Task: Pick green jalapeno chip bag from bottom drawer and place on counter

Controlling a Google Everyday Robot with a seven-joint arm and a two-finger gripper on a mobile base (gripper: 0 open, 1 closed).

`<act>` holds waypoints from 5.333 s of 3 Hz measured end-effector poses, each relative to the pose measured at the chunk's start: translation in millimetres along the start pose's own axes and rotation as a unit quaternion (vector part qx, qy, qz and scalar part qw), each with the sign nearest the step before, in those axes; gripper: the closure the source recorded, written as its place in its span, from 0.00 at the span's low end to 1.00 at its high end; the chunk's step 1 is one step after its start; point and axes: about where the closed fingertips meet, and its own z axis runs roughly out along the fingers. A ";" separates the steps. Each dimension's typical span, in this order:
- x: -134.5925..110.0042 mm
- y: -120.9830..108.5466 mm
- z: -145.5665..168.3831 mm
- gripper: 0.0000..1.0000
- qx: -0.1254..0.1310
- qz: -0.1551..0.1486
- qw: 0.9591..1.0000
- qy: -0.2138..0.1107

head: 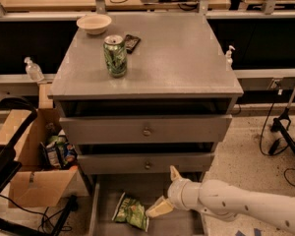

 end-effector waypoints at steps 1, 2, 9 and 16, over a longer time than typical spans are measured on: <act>65.2 -1.9 60.8 0.00 -0.003 0.015 1.000 -0.009; 115.0 11.1 105.6 0.00 -0.023 0.049 0.998 -0.013; 162.9 67.2 315.3 0.47 -0.141 0.086 0.986 0.023; 52.1 80.1 106.3 1.00 -0.158 0.065 0.984 0.042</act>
Offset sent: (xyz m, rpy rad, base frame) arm 0.0061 -0.0062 -0.2149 0.1041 0.1085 -0.0334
